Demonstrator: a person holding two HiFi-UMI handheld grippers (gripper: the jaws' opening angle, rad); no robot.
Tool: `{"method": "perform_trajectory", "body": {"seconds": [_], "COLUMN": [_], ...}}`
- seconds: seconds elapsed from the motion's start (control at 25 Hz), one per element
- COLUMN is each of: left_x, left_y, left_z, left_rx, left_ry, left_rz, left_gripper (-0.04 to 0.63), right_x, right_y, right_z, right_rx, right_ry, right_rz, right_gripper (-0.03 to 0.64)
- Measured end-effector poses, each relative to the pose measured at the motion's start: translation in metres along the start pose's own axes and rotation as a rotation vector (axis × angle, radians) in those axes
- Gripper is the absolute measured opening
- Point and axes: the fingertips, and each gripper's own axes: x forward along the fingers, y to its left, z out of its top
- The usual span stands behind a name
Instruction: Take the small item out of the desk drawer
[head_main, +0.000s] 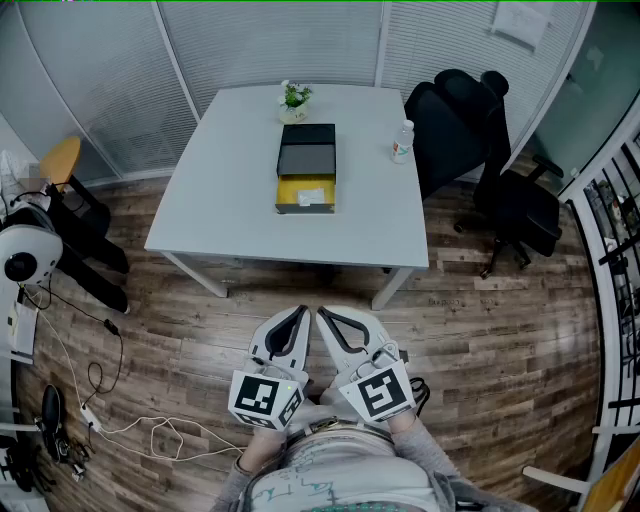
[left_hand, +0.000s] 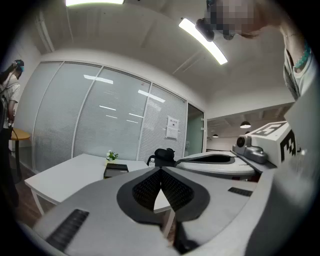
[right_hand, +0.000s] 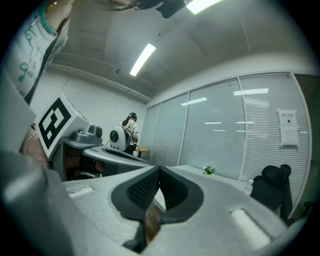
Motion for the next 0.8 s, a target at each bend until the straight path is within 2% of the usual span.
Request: {"method": "perform_trajectory", "body": {"seconds": [0.28,0.52,0.8], "left_x": [0.005,0.006,0.029], "left_y": [0.003,0.007,0.034], "left_z": [-0.002,-0.009,-0.007], "left_rx": [0.0,-0.019,-0.023], "left_ry": [-0.013,0.005,0.014], "left_rz": [0.019,0.028,0.02], "left_gripper": [-0.002,-0.002,-0.002], "right_x": [-0.001,0.005,0.037], "right_y": [-0.01,-0.012,-0.031], "right_z": [-0.005,-0.005,-0.002], "right_rx": [0.038,0.014,0.029], "right_ry": [-0.035,-0.045,-0.059], "right_rz": [0.01,0.028,0.008], "right_gripper": [0.003,0.003,0.003]}}
